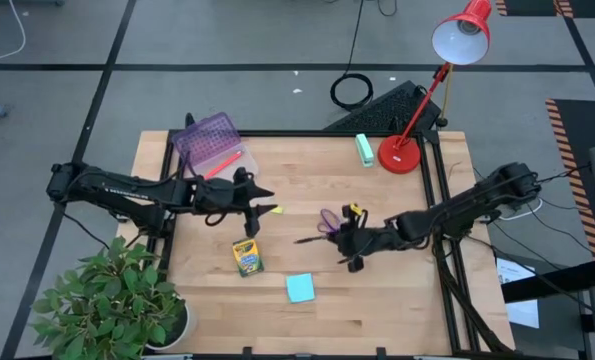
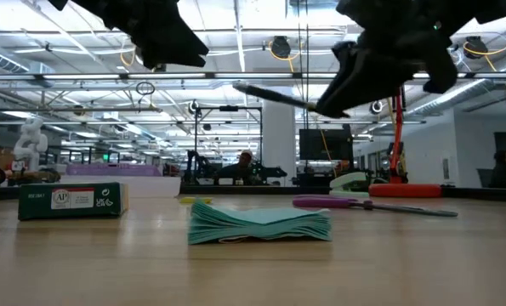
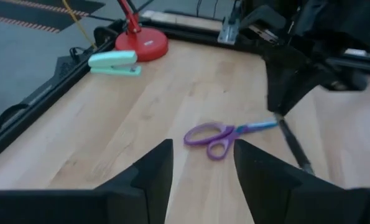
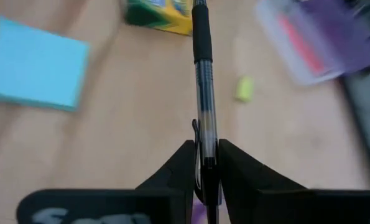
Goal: Pack school essentials
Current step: Put the black pen into the purple supply box
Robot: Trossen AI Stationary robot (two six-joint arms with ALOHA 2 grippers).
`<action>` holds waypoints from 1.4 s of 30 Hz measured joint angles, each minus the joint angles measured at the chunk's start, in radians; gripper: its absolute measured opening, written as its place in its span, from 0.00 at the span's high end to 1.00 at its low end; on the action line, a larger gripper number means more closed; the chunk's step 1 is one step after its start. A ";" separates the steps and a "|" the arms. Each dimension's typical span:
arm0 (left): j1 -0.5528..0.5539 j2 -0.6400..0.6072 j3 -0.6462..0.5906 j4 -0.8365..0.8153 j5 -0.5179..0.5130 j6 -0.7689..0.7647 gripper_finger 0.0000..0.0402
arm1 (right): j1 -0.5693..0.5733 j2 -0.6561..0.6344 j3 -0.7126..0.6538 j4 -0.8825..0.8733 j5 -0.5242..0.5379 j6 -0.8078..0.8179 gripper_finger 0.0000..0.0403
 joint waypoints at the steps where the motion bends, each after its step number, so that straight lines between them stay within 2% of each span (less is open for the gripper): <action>1: 0.000 0.000 0.000 0.012 0.000 0.000 0.57 | -0.005 -0.007 0.000 0.000 0.027 -0.050 0.87; 7: -0.019 0.000 0.000 0.064 0.005 0.005 0.56 | -0.030 -0.042 0.000 0.006 0.172 -0.277 0.87; 12: -0.043 0.022 0.000 0.094 0.000 0.053 0.56 | -0.040 -0.048 0.002 0.025 0.249 -0.362 0.87; 15: -0.052 0.061 0.012 0.090 0.000 0.071 0.52 | -0.040 -0.047 0.001 0.024 0.271 -0.405 0.87; 20: -0.057 0.202 0.117 0.068 -0.001 0.095 0.38 | -0.040 -0.047 0.001 0.025 0.272 -0.477 0.87; 23: -0.057 0.298 0.213 -0.009 -0.022 0.113 0.30 | -0.040 -0.047 0.001 0.021 0.272 -0.498 0.87; 27: -0.057 0.425 0.336 -0.132 -0.029 0.127 0.26 | -0.040 -0.047 0.001 -0.011 0.272 -0.501 0.87; 33: -0.046 0.546 0.462 -0.216 -0.035 0.107 0.32 | -0.040 -0.047 0.001 -0.024 0.272 -0.505 0.87; 42: -0.006 0.571 0.473 -0.225 0.015 0.050 0.50 | -0.040 -0.047 0.001 -0.020 0.276 -0.527 0.87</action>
